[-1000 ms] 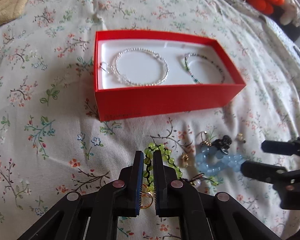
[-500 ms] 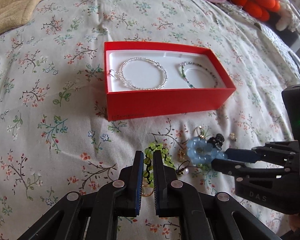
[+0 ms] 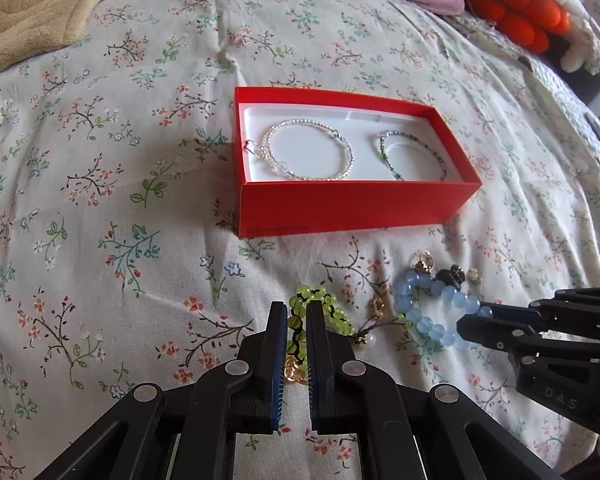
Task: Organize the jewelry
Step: 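Grasp the green beaded bracelet with the left tool while the right tool grasps the light-blue bead bracelet, then carry both bracelets into the red box and open both tools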
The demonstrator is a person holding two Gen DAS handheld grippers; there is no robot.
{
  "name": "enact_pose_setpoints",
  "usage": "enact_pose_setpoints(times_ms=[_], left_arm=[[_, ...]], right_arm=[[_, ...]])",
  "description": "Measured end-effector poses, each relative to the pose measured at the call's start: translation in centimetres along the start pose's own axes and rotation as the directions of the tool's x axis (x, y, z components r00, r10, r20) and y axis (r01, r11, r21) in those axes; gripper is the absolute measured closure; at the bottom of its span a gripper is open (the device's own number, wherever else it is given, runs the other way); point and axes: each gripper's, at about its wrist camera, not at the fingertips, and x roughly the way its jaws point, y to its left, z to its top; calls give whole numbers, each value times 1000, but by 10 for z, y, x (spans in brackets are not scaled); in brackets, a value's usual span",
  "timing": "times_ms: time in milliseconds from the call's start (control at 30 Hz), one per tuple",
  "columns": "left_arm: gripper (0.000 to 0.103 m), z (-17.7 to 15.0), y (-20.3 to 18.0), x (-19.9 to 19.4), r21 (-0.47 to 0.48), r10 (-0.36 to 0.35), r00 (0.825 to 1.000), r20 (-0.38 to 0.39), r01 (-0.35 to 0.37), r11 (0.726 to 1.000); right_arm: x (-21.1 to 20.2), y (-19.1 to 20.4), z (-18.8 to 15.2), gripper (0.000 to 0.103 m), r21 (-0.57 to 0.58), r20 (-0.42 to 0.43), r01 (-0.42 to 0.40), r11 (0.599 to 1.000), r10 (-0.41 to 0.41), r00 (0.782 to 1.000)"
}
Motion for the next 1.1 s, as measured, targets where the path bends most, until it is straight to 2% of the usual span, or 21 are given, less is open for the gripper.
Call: enact_pose_setpoints(times_ms=[367, 700, 933, 1100], left_arm=[[100, 2, -6, -25, 6, -8, 998, 68, 7, 1000], [100, 12, -15, -45, -3, -40, 990, 134, 41, 999], [100, 38, -25, -56, -30, -83, 976, 200, 91, 995], [100, 63, -33, -56, -62, -133, 958, 255, 154, 986]], right_arm=[[-41, 1, 0, 91, 14, 84, -75, 997, 74, 994], [-73, 1, 9, 91, 35, 164, -125, 992, 118, 979], [-86, -10, 29, 91, 74, 220, -142, 987, 123, 968], [-95, -21, 47, 91, 110, 273, -162, 981, 127, 954]])
